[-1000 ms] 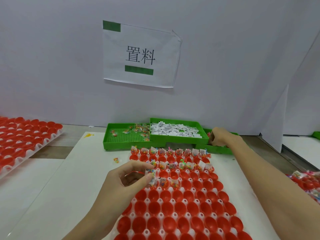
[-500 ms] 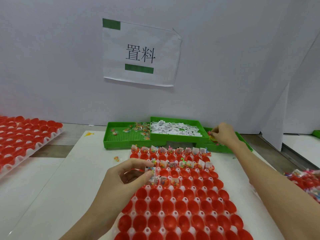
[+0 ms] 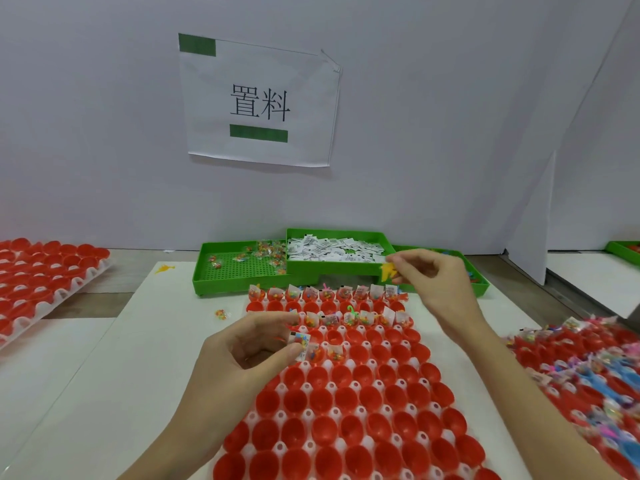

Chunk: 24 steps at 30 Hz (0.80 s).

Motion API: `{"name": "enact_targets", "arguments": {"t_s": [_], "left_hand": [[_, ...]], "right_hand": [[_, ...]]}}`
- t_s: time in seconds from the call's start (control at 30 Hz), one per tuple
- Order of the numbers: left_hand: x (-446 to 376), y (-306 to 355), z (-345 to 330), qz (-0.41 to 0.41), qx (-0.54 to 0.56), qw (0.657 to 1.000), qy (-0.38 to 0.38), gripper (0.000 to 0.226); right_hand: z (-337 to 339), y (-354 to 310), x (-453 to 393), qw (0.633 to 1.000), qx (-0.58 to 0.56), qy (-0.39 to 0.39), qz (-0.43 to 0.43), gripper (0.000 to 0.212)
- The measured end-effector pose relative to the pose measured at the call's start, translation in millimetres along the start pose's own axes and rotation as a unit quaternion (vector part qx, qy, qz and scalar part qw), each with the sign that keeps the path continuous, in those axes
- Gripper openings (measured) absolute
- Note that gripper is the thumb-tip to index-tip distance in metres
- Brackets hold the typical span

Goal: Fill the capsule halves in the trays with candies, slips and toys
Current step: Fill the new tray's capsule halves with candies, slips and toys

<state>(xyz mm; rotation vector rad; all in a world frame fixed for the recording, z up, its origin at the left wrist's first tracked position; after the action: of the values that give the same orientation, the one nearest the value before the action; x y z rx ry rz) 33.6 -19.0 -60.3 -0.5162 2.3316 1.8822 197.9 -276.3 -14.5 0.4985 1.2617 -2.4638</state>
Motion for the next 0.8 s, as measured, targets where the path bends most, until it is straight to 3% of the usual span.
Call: {"name": "enact_targets", "arguments": {"t_s": [0.2, 0.8], "left_hand": [[3.2, 3.8, -11.7, -0.029, -0.014, 0.999, -0.002, 0.023], [-47.0, -3.7, -60.9, -0.06, -0.062, 0.995, -0.055, 0.014]], "right_hand": [[-35.0, -53.6, 59.7, 0.978, -0.084, -0.18, 0.061, 0.009], [-23.3, -37.7, 57.6, 0.974, -0.13, -0.185, 0.001, 0.01]]}}
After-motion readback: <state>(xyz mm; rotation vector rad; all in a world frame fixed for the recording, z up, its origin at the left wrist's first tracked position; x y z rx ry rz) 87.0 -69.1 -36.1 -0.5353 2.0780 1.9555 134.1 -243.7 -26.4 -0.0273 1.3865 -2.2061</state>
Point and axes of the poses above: each hand's wrist, its own x-axis away from the middle knuckle, its own z-axis out of the back of the hand, y = z × x, the point moved 5 cm from there along -x, towards the middle knuckle, and after that the axes turned 15 degrees about x, right-handed, at the moved point
